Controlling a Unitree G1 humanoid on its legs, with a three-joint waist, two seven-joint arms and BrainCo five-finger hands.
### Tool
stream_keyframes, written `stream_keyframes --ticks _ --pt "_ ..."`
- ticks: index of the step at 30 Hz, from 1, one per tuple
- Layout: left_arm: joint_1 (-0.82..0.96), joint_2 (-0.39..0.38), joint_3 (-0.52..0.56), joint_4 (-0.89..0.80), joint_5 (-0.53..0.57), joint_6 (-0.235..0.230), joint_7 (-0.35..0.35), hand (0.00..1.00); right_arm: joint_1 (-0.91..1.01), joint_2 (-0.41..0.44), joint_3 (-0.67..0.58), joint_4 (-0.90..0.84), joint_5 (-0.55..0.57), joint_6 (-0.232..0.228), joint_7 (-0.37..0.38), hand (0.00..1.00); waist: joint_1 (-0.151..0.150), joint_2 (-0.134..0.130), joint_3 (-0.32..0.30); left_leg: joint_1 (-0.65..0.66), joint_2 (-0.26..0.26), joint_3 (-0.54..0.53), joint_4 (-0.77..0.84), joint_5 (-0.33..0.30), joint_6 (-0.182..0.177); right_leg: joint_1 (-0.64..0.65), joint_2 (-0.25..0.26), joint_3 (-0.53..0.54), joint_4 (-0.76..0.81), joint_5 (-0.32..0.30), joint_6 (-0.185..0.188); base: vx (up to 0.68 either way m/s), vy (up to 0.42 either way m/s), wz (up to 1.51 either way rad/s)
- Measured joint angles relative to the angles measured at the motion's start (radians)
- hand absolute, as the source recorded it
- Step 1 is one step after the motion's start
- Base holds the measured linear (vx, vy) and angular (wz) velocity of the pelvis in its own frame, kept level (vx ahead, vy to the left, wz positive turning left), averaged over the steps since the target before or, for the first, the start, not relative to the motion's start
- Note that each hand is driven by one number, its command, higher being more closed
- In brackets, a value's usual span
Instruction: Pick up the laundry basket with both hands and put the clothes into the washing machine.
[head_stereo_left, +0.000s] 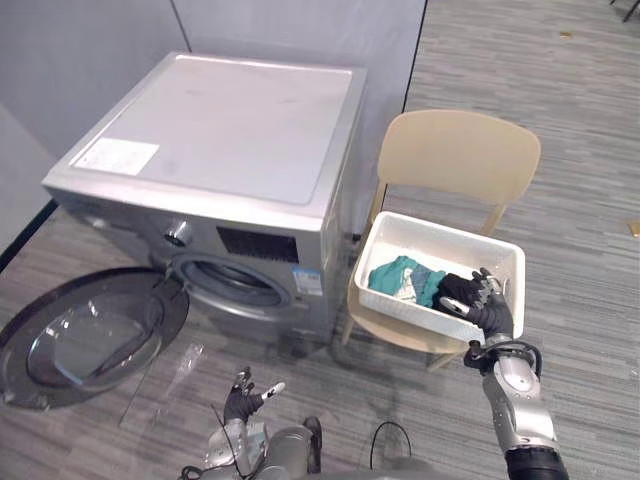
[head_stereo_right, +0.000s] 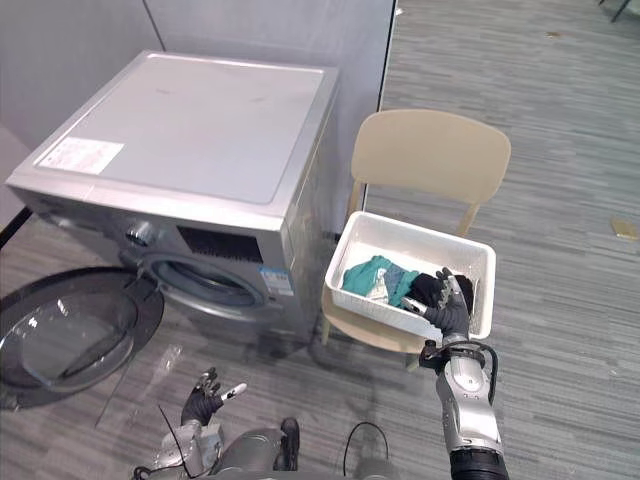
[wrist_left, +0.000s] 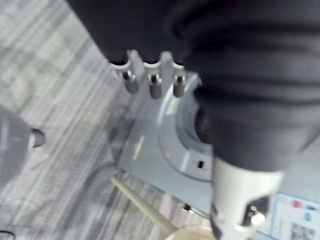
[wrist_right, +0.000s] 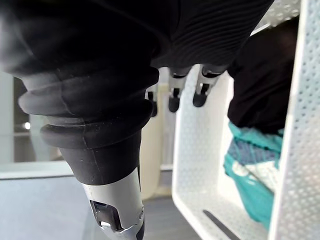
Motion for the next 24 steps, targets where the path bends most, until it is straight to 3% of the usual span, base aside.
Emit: stream_keyframes --ticks 1,2,3,5,6,8,9,10,13,16,24 --pt "-0.008 0.016 -0.009 0.0 0.007 0.0 0.001 0.0 0.014 0.011 -0.007 -0.002 -0.004 0.0 0.0 0.0 0.0 -0.007 0.001 0.049 -0.001 0.001 -0.018 -0.01 0.012 -0.048 -0.009 -0.002 0.132 0.08 -0.013 0.28 0.084 -0.01" --pt "-0.011 0.023 -0.012 0.0 0.007 0.0 0.0 0.0 0.022 0.015 -0.006 -0.005 -0.004 0.0 0.001 0.0 -0.002 -0.008 0.001 0.071 0.0 -0.001 -0.025 -0.014 0.018 -0.065 -0.012 -0.002 0.185 0.097 -0.024 0.26 0.055 0.01" --pt "-0.018 0.03 -0.016 0.0 0.008 0.001 0.0 0.0 0.037 0.021 -0.006 -0.021 -0.004 0.0 0.002 0.0 -0.004 -0.01 0.002 0.098 0.001 -0.006 -0.031 -0.018 0.025 -0.093 -0.01 -0.002 0.261 0.088 -0.026 0.22 0.017 0.03" --pt "-0.033 0.033 -0.006 -0.001 0.018 0.001 0.003 0.0 0.042 0.033 0.002 -0.065 -0.004 0.0 0.007 0.0 -0.004 0.003 0.022 0.172 0.032 -0.01 -0.062 -0.02 0.024 -0.151 -0.008 -0.062 0.322 0.035 -0.069 0.28 -0.023 -0.11" --pt "-0.034 0.033 -0.006 -0.001 0.02 0.001 0.004 0.0 0.042 0.034 0.006 -0.076 -0.004 -0.001 0.007 0.0 -0.001 0.012 0.028 0.188 0.047 -0.008 -0.066 -0.02 0.023 -0.163 -0.006 -0.088 0.295 0.019 -0.077 0.21 -0.082 -0.27" --pt "-0.022 0.029 -0.006 -0.019 0.027 0.0 0.006 0.0 0.046 0.041 0.029 -0.111 -0.004 -0.002 0.011 0.0 0.002 0.02 0.042 0.233 0.092 0.006 -0.08 -0.025 0.015 -0.173 0.01 -0.15 0.08 0.009 -0.055 0.17 -0.123 -0.16" --pt "-0.007 0.032 -0.007 -0.035 0.027 -0.002 0.006 0.0 0.051 0.048 0.043 -0.13 -0.004 -0.011 0.017 0.0 0.0 -0.021 0.038 0.245 0.097 0.018 -0.085 -0.057 -0.039 -0.127 0.016 -0.173 -0.234 0.105 -0.021 0.19 -0.211 0.16" --pt "-0.005 0.037 -0.004 -0.038 0.028 -0.007 0.006 0.0 0.073 0.05 0.041 -0.153 -0.008 -0.017 0.016 0.0 0.001 -0.069 0.034 0.257 0.075 0.017 -0.097 -0.105 -0.078 -0.116 -0.002 -0.169 -0.321 0.177 -0.04 0.2 -0.274 0.2" --pt "0.017 -0.035 -0.008 -0.028 0.029 0.0 0.006 0.0 0.131 0.041 0.036 -0.198 -0.019 -0.011 0.024 0.0 0.008 -0.016 0.031 0.239 0.161 0.001 -0.112 -0.109 -0.104 -0.087 0.077 -0.226 -0.408 0.184 -0.064 0.16 -0.228 0.12" --pt "0.034 -0.069 -0.007 -0.028 0.028 0.0 -0.005 0.0 0.17 0.022 0.033 -0.222 -0.035 -0.011 0.056 0.0 0.008 -0.011 0.031 0.235 0.192 -0.013 -0.148 -0.082 -0.142 -0.088 0.112 -0.249 -0.441 0.188 -0.095 0.18 -0.171 0.07" --pt "0.026 -0.05 -0.008 -0.026 0.039 -0.002 -0.027 0.0 0.277 -0.007 0.085 -0.233 -0.103 -0.013 0.159 0.0 0.006 -0.016 0.031 0.215 0.171 -0.012 -0.163 0.011 -0.151 -0.062 0.102 -0.25 -0.518 0.212 -0.106 0.08 -0.033 0.04"
